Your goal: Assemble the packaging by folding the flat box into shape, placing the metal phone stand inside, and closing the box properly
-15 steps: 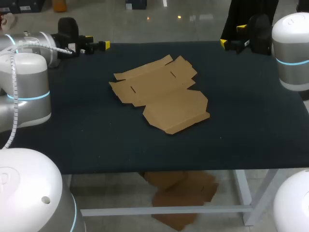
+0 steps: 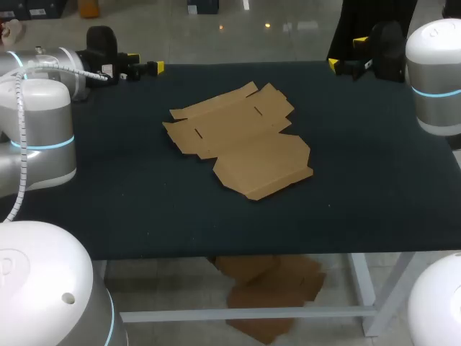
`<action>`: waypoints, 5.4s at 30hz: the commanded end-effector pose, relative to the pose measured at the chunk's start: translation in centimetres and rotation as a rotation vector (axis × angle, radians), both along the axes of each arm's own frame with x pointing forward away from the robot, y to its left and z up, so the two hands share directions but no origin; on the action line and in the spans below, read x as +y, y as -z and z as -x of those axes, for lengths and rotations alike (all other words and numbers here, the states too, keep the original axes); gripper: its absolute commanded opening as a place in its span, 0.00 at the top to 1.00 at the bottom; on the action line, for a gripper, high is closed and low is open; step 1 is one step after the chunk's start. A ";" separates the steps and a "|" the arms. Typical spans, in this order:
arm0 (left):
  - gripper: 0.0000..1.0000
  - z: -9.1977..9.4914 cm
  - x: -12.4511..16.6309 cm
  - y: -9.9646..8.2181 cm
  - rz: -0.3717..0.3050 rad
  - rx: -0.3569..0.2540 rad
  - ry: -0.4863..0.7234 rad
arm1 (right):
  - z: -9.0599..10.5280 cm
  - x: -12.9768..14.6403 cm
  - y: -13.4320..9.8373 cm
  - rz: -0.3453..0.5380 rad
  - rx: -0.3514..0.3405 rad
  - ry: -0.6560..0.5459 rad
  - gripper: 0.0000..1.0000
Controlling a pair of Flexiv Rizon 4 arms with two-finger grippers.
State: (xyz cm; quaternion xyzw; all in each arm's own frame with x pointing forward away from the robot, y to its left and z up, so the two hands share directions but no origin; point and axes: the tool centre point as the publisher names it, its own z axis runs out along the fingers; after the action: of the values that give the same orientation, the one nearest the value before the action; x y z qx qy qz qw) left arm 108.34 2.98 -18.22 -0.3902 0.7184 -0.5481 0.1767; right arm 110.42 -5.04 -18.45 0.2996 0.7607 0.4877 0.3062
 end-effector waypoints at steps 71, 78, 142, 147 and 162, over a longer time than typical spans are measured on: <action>0.00 5.6 0.2 3.3 0.008 0.929 -0.203 | 6.2 -4.5 5.1 -0.118 0.782 0.114 0.00; 0.00 7.0 0.3 4.2 0.118 1.002 -0.276 | 6.1 -5.0 6.1 -0.173 0.866 0.208 0.00; 0.54 3.2 -4.8 20.4 0.285 1.252 -0.252 | 7.6 -3.0 8.9 -0.112 1.116 0.172 0.00; 0.88 2.8 -4.8 20.9 0.292 1.260 -0.275 | 7.6 -3.0 8.9 -0.112 1.116 0.172 0.00; 1.00 2.9 -4.1 20.7 0.314 1.263 -0.288 | 7.6 -3.0 8.9 -0.112 1.116 0.172 0.00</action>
State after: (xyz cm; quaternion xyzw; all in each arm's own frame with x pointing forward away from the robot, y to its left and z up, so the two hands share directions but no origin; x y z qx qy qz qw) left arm 105.69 -1.29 -39.06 -0.7494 0.5371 -0.2826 -0.2649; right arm 102.78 -8.03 -27.49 0.5889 0.7526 0.2698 -0.1181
